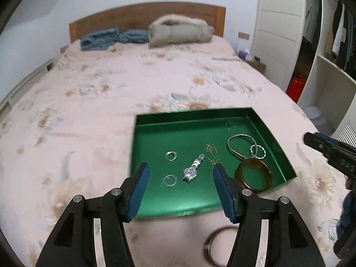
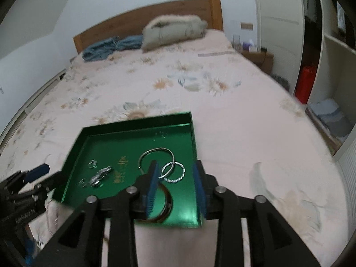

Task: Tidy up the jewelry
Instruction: 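Open both tools to release the items and withdraw from the tray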

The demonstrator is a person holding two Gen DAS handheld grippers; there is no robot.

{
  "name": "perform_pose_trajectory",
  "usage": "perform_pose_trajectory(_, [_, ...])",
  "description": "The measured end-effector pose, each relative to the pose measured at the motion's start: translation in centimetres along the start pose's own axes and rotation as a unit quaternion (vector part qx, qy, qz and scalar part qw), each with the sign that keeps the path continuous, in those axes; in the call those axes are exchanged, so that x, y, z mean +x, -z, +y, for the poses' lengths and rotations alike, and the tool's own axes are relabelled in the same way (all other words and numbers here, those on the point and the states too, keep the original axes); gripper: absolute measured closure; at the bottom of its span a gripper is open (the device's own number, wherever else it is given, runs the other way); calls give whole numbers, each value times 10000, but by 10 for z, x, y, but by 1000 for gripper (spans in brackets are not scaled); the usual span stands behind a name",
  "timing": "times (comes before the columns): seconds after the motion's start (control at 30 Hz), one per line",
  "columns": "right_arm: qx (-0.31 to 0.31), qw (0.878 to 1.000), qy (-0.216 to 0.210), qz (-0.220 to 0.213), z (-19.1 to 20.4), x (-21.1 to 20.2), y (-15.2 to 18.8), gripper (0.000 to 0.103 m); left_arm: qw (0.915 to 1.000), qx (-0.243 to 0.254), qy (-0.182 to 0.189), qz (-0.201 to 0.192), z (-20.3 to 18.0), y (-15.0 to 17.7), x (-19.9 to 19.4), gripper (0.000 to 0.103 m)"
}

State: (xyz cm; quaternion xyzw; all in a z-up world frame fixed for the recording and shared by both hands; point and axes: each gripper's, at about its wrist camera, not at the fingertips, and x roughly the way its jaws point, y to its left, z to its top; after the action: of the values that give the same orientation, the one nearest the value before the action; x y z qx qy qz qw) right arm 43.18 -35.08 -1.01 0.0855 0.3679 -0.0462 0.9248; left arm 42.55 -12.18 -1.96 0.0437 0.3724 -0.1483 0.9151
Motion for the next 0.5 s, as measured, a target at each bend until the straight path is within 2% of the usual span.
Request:
perform_pose_trajectory(0.17, [-88,9995,-69,-294,8,-66,17,65,9992,-109,-130,-354,10,22,-61,44])
perform_pose_trajectory(0.3, [-169,9986,-160,-470,16,-112,39,58,9985,-172,-245,-449,17,46,-102,44])
perform_pose_trajectory(0.5, [-233,9974,-229,-637,29,-172,82,53,9958,-284,-590,-635,24,91,-166,44])
